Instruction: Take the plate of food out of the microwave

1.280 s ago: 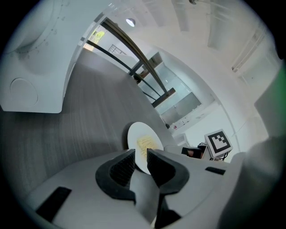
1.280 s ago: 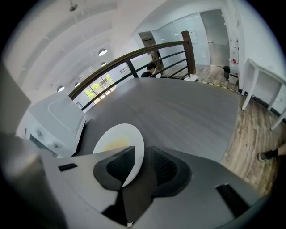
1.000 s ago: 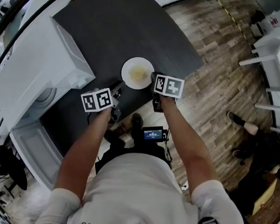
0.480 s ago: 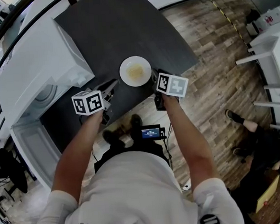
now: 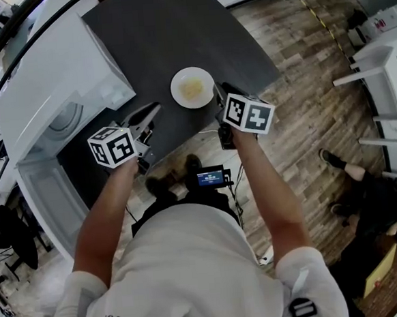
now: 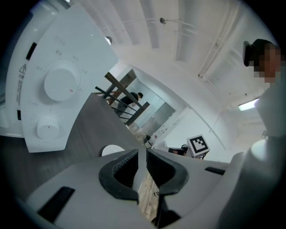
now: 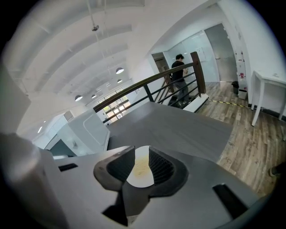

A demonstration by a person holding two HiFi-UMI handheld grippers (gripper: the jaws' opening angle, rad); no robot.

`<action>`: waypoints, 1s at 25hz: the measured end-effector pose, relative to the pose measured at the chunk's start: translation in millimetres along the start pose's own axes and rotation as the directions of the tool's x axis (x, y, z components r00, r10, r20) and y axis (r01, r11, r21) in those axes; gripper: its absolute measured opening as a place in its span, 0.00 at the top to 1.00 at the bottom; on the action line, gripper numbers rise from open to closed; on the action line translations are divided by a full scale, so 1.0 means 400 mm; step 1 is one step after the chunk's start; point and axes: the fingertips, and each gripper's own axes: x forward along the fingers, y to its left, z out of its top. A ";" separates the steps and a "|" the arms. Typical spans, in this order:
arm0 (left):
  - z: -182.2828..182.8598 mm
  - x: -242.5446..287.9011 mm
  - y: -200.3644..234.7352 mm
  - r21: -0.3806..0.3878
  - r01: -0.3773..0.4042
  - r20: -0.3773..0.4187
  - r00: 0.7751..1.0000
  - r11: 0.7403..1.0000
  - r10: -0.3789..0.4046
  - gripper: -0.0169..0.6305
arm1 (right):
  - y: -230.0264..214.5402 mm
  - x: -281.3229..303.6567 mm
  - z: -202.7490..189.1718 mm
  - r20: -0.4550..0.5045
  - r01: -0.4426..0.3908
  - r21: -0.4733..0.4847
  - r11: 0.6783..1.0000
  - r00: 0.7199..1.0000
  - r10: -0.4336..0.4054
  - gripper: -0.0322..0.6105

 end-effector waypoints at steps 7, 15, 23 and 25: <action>0.043 -0.127 -0.100 0.042 0.051 0.082 0.995 0.998 -0.054 0.93 | 0.093 -0.110 0.025 0.077 -0.065 -0.083 0.994 0.994 0.072 0.89; 0.050 -0.262 -0.193 0.061 0.126 0.145 0.980 0.990 -0.134 0.96 | 0.275 -0.219 0.019 0.114 -0.168 -0.168 0.971 0.975 0.188 0.95; 0.046 -0.390 -0.304 0.091 0.178 0.165 0.968 0.980 -0.191 0.96 | 0.460 -0.368 0.006 0.145 -0.311 -0.249 0.917 0.925 0.353 0.95; 0.049 -0.421 -0.314 0.092 0.175 0.178 0.966 0.980 -0.189 0.96 | 0.495 -0.394 0.005 0.151 -0.335 -0.271 0.903 0.911 0.383 0.95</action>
